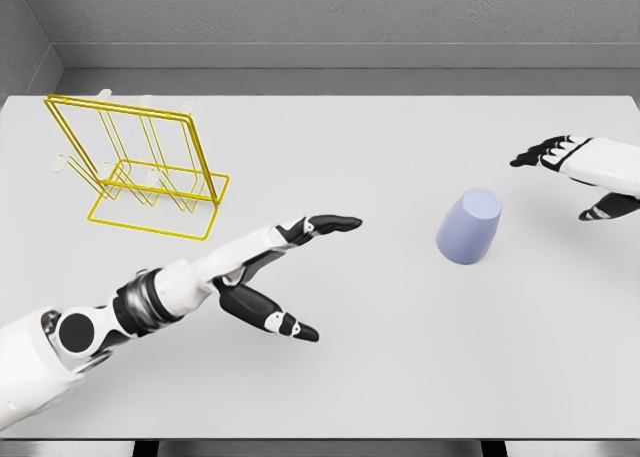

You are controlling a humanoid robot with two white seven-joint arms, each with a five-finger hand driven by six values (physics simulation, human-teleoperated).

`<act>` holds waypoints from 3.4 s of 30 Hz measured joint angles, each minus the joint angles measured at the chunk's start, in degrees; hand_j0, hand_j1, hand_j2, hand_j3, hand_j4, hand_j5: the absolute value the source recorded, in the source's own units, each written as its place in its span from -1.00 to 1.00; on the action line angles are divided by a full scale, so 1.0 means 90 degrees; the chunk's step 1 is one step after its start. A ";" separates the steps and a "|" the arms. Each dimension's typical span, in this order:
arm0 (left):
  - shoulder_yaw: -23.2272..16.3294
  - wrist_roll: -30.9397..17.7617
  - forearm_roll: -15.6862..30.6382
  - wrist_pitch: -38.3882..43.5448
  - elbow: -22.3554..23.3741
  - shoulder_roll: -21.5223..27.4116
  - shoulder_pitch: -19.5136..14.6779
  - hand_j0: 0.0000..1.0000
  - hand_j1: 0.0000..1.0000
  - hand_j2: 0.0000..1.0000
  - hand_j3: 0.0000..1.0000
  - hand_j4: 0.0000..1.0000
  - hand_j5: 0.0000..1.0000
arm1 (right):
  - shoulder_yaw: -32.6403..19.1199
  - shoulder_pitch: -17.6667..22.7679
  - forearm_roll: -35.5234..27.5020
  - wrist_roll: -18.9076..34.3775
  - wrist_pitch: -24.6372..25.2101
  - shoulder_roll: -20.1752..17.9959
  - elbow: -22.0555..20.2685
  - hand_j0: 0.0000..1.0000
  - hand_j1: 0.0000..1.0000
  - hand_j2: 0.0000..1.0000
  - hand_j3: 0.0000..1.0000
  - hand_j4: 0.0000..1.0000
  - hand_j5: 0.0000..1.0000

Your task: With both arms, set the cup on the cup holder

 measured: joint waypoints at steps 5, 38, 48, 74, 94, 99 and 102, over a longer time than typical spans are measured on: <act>-0.0110 -0.0021 0.0576 0.0095 0.0000 0.0041 -0.0137 1.00 1.00 1.00 1.00 1.00 1.00 | 0.0460 0.0010 -0.1445 0.0022 0.0000 0.0003 0.0029 1.00 1.00 1.00 1.00 1.00 1.00; -0.0073 -0.0897 0.1207 0.0891 0.0003 0.1370 -0.0401 1.00 1.00 1.00 1.00 1.00 1.00 | 0.2313 0.0059 -0.7818 0.0646 0.0003 0.0407 0.0580 1.00 1.00 1.00 1.00 1.00 1.00; -0.0054 -0.0900 0.1430 0.1055 0.0000 0.1260 -0.0430 1.00 1.00 1.00 1.00 1.00 1.00 | 0.2738 0.0059 -0.8276 0.0661 0.0005 0.0763 0.0896 1.00 1.00 1.00 1.00 1.00 1.00; -0.0012 -0.0900 0.1447 0.1313 0.0001 0.1242 -0.0440 1.00 1.00 1.00 1.00 1.00 1.00 | 0.3000 0.0068 -0.8291 0.0652 0.0005 0.1303 0.1269 1.00 1.00 1.00 1.00 1.00 1.00; 0.0024 -0.0847 0.1374 0.0091 0.0006 0.0915 -0.0029 1.00 1.00 1.00 1.00 1.00 1.00 | 0.3012 0.0059 -0.8288 0.0611 0.0007 0.1448 0.1254 0.38 0.38 0.38 0.38 0.38 0.38; 0.0054 -0.0843 0.1319 0.0006 0.0009 0.0708 0.0058 1.00 1.00 1.00 1.00 1.00 1.00 | 0.3008 0.0039 -0.8281 0.0610 0.0007 0.1451 0.1231 0.28 0.28 0.28 0.28 0.28 0.28; 0.0061 -0.0836 0.1285 -0.0009 0.0009 0.0670 0.0097 1.00 1.00 1.00 1.00 1.00 1.00 | 0.3005 0.0029 -0.8259 0.0618 0.0007 0.1451 0.1204 0.27 0.27 0.27 0.27 0.27 0.27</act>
